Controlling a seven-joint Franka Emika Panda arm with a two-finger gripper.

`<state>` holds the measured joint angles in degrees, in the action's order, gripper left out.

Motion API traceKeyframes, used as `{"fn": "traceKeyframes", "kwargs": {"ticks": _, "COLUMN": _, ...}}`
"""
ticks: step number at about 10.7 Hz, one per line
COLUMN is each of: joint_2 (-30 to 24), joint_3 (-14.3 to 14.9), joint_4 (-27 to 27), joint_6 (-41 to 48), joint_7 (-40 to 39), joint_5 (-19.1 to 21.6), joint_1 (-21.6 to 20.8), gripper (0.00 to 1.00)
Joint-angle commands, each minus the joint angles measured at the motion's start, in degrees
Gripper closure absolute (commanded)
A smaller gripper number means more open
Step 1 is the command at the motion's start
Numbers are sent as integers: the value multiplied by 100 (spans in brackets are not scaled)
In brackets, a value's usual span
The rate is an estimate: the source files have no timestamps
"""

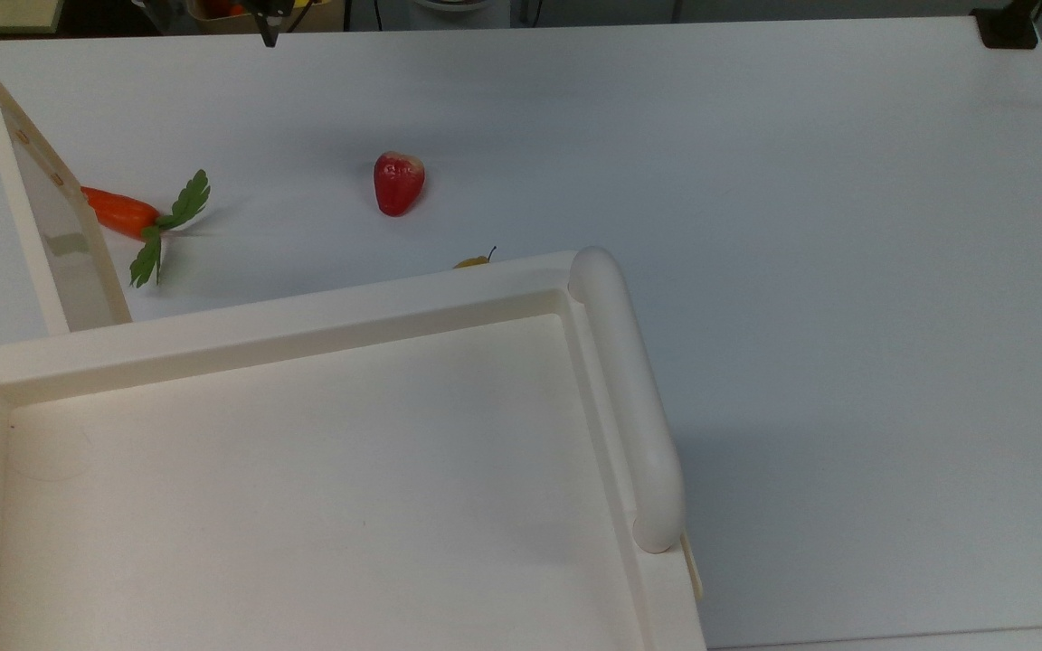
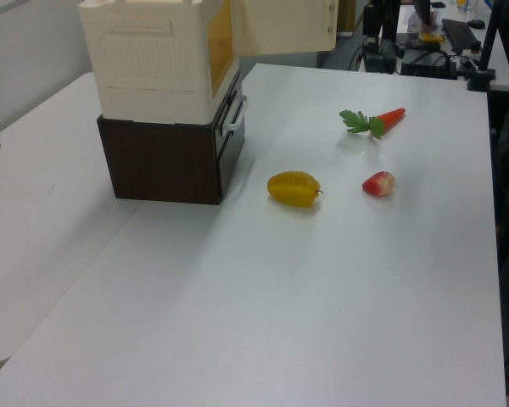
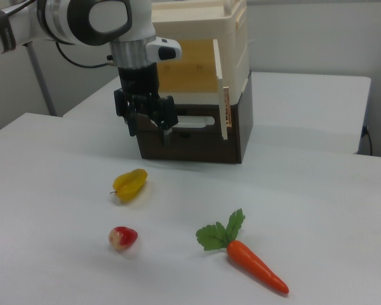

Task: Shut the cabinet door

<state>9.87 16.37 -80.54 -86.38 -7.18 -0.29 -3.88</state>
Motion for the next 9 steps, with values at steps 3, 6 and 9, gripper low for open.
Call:
{"fn": "traceKeyframes", "kwargs": {"ticks": 3, "joint_2": -107, "joint_3": 33, "joint_4": -84, "joint_6": -116, "joint_7": 112, "joint_5": -120, "joint_1": -8, "gripper": 0}}
{"fn": "traceKeyframes", "kwargs": {"ticks": 6, "joint_2": -108, "joint_3": 33, "joint_4": -93, "joint_6": -107, "joint_7": 120, "joint_5": -120, "joint_1": 27, "gripper": 0}}
{"fn": "traceKeyframes", "kwargs": {"ticks": 9, "joint_2": -90, "joint_3": 16, "joint_4": -128, "joint_6": -116, "joint_7": 120, "joint_5": -120, "joint_1": -25, "gripper": 0}}
